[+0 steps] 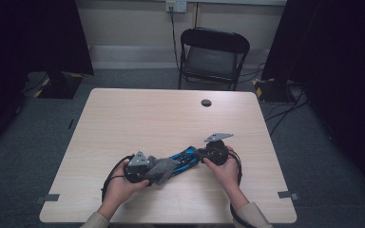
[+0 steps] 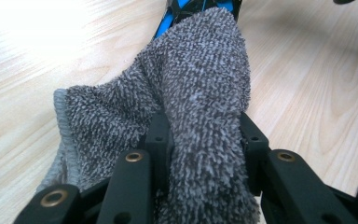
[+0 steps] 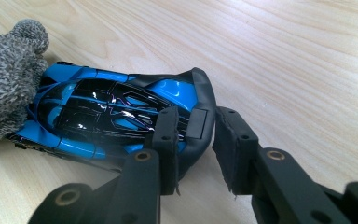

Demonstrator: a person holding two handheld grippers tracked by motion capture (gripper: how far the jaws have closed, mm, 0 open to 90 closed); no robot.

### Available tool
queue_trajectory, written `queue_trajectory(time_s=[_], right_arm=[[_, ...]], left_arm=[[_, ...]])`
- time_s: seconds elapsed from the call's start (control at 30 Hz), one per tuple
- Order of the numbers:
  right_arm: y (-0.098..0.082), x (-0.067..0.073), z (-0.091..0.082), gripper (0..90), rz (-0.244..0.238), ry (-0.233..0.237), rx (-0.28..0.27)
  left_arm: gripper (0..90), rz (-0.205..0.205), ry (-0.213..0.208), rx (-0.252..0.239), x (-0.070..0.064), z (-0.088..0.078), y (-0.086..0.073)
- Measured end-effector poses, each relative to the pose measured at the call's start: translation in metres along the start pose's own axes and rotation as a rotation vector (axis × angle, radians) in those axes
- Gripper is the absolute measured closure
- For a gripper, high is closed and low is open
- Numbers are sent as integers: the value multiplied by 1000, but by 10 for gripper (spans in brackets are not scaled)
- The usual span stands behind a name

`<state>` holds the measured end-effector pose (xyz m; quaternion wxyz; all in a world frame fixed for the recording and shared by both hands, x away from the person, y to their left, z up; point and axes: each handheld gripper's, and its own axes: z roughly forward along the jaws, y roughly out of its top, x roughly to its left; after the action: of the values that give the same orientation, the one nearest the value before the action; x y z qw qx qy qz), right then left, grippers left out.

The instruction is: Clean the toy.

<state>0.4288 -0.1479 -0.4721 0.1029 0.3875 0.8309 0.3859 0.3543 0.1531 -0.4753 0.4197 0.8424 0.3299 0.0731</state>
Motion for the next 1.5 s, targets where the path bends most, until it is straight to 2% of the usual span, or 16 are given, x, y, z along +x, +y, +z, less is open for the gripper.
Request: queue_trajectory(time_s=[0.1,0.2,0.27,0.47,0.57,0.67,0.8,1.03,1.17,1.33,1.5], right_arm=[[0,0,0,706,0,-1,2],[0,0,0,706,3,0,-1],[0,0,0,706,4,0,1],[0,-1,0,705,4,6,2],[0,-2,0,705,8,11,-3],[-1,-2,0,705,12,12,-7],[-3,-4,-1,706,24,16,-14],[-2,-2,0,706,14,9,-9],[-2,-2,0,707,15,5,-7],[-1,0,-1,708,10,1,-1],[-1,0,-1,708,0,-2,2]], left_arm=[[650,17,9,1,1,-5,7],[650,26,11,-33,2,-8,23],[650,34,3,-48,-1,-5,36],[645,44,-54,-75,-14,30,65],[642,44,-73,-64,-19,52,74],[634,52,-67,-46,-21,65,76],[637,33,-82,-53,-19,65,71],[642,50,-50,-18,-11,40,52],[643,11,-52,-23,-6,29,34],[643,16,-43,-12,-8,19,23],[644,4,-33,-6,-6,11,13]])
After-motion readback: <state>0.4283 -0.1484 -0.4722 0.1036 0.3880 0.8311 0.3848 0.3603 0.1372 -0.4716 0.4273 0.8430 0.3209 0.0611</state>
